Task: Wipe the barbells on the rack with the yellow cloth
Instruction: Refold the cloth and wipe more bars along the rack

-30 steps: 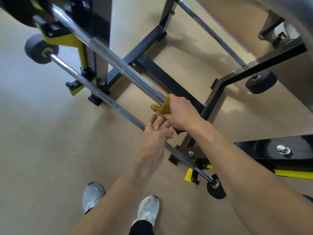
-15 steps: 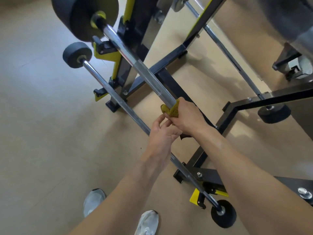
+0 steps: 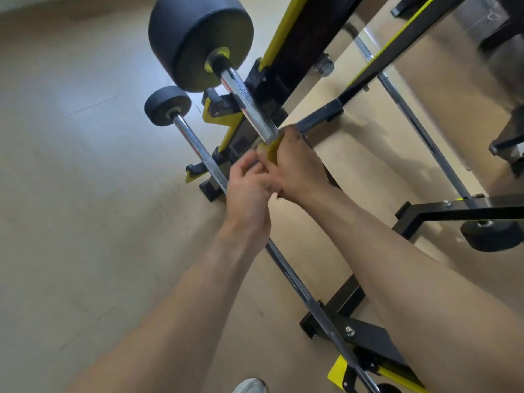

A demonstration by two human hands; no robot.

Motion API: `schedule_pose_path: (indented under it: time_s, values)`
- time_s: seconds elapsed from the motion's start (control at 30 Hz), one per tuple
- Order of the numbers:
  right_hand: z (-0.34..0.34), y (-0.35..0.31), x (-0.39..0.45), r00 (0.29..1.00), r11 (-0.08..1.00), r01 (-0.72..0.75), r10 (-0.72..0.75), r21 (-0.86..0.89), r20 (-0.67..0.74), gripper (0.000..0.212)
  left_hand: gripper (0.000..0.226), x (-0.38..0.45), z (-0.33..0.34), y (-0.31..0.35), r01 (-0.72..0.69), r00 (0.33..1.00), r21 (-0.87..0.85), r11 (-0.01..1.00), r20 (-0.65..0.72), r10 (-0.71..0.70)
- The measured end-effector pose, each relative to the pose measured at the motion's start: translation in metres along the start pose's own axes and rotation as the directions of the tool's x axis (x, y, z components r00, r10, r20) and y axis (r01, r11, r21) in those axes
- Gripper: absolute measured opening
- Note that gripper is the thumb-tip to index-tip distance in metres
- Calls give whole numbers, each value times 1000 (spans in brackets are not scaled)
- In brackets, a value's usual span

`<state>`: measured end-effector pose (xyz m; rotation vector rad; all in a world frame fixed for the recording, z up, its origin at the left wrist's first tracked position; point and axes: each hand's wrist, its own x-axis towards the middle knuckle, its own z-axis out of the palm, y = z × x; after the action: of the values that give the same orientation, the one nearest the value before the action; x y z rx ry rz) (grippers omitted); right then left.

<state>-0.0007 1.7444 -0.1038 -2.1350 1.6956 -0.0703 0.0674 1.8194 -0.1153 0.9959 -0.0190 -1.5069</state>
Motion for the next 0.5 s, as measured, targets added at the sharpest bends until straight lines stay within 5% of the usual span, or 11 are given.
schedule_pose_path:
  time_s: [0.1,0.23,0.37,0.5]
  values:
    - [11,-27,-4,962,970,14,52,241,-268,44,51,5,4,24,-42,995,-23,999,85,44]
    - [23,-57,17,914,824,197,41,531,-403,27,86,17,4,43,-54,997,-202,978,36,62]
    - [29,-81,52,875,785,345,-71,514,-479,16,48,24,7,58,-28,999,-337,941,-53,11]
    - [23,-83,80,846,801,462,-270,380,-460,13,42,33,5,68,-36,997,-314,949,-82,11]
